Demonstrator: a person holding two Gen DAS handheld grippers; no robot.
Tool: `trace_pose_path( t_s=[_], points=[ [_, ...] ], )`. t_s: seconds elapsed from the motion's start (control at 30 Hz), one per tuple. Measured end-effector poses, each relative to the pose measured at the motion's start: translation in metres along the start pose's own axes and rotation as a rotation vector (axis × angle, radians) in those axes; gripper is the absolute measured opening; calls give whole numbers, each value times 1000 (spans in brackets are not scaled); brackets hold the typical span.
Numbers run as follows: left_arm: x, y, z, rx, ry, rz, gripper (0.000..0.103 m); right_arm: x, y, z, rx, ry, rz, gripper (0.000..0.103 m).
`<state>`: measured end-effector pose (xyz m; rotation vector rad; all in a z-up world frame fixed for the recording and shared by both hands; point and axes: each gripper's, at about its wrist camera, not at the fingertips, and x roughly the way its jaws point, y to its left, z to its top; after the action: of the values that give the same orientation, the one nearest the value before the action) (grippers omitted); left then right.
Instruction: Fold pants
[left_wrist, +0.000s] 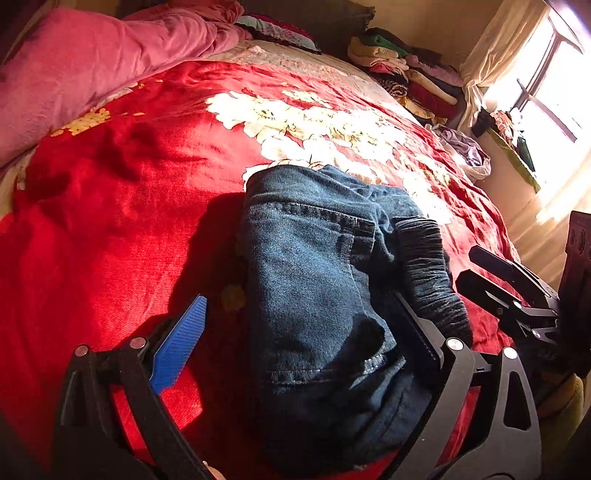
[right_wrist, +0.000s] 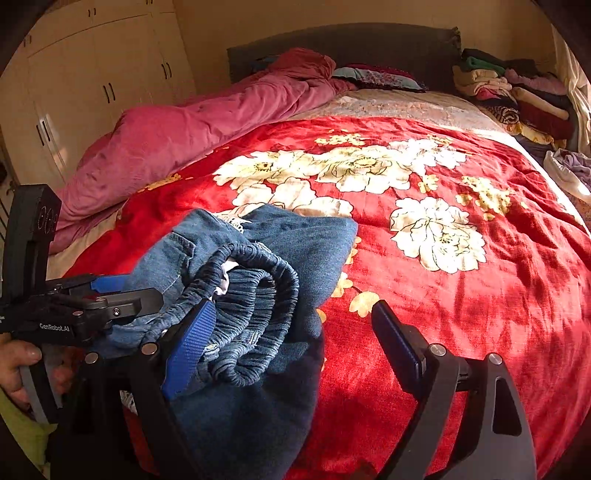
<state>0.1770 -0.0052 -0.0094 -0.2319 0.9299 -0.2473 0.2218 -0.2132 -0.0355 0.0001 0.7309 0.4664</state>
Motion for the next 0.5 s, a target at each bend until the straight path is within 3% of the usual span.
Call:
trace_pose_path(
  t_s=[0.27, 0.5],
  points=[
    [-46, -14, -7, 24, -83, 32, 93, -51, 15, -1, -31, -99, 1, 98],
    [-86, -28, -17, 52, -153, 66, 93, -94, 29, -9, -57, -178, -44, 98]
  ],
)
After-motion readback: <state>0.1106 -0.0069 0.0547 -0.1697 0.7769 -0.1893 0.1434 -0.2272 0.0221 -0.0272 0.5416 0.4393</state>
